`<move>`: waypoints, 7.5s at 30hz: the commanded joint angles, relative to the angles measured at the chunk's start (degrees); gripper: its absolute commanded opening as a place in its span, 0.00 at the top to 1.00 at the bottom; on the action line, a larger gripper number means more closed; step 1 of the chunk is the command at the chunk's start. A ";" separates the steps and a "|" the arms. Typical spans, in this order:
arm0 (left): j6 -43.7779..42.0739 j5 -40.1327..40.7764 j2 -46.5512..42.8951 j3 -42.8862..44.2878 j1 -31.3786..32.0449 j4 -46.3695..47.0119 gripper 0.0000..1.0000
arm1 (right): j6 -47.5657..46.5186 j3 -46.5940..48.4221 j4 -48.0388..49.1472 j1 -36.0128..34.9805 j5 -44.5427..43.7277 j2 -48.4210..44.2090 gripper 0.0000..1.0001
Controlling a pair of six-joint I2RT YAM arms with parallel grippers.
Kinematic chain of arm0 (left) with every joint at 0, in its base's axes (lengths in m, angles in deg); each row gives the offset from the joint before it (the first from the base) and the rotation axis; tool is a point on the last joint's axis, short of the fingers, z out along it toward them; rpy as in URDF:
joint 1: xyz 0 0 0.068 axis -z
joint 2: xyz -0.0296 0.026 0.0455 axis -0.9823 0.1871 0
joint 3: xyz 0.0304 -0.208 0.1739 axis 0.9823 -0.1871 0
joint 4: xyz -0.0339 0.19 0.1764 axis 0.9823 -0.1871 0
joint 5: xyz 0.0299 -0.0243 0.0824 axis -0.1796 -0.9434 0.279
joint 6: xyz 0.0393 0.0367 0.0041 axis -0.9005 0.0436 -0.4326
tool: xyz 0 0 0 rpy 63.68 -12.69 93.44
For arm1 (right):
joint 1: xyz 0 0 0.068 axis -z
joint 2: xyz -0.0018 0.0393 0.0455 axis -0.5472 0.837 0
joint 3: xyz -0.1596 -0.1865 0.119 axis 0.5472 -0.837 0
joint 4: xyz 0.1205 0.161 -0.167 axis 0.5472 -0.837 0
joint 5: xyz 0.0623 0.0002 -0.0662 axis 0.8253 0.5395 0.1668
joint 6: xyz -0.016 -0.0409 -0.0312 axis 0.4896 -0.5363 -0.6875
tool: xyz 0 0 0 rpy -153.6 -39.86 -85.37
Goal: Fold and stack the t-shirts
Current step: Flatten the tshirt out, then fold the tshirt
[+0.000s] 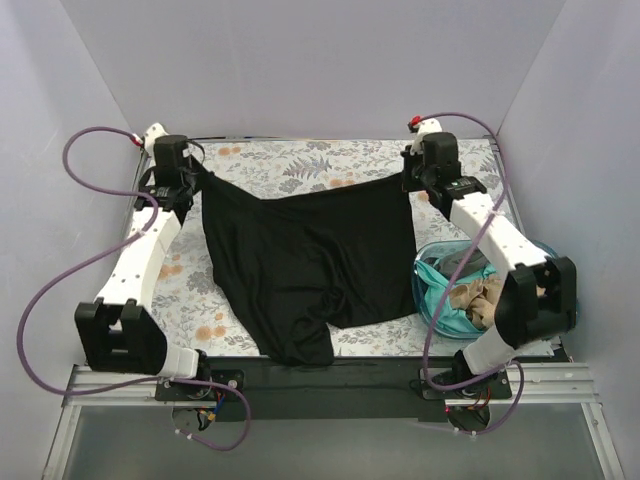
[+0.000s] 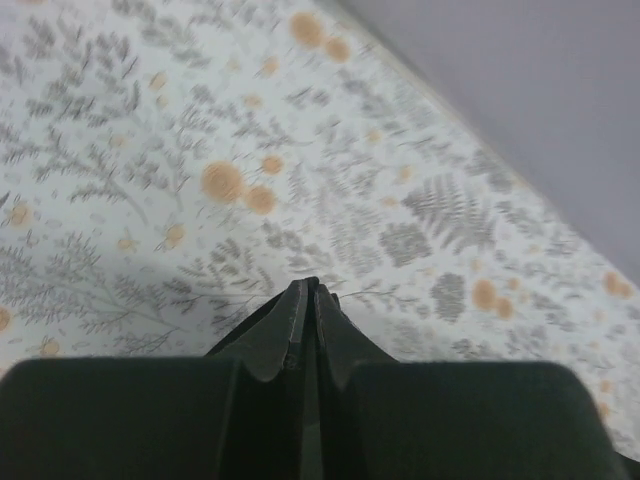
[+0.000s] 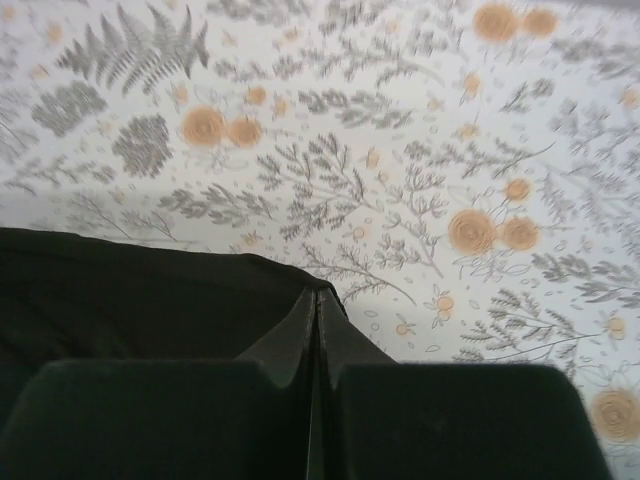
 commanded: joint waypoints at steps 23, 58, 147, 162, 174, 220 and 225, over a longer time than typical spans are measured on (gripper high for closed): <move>-11.98 -5.95 -29.40 36.64 -0.19 6.68 1.00 | -3.43 9.83 1.36 -0.19 12.81 -44.49 0.99; -24.04 1.16 33.94 29.70 -1.51 18.30 0.18 | -7.03 18.68 7.87 3.06 3.15 19.02 0.38; 2.93 -13.95 16.70 12.56 -5.02 -5.35 0.08 | -0.63 24.90 -6.12 6.75 18.80 20.57 0.02; 31.66 -1.94 -26.85 -33.56 1.22 -20.54 0.07 | 9.84 -20.57 5.75 3.24 19.59 -13.03 0.02; 38.02 -1.21 -26.69 -42.79 1.22 -24.78 0.13 | 10.37 -20.67 5.40 3.24 19.15 -11.54 0.02; 35.03 0.37 -34.42 -43.42 1.13 -19.42 1.00 | 4.57 -29.11 -13.85 -19.00 2.82 -12.25 0.13; 34.60 0.02 -34.42 -42.01 1.13 -19.94 1.00 | 3.60 -26.56 -14.11 -18.91 -0.09 -7.95 0.23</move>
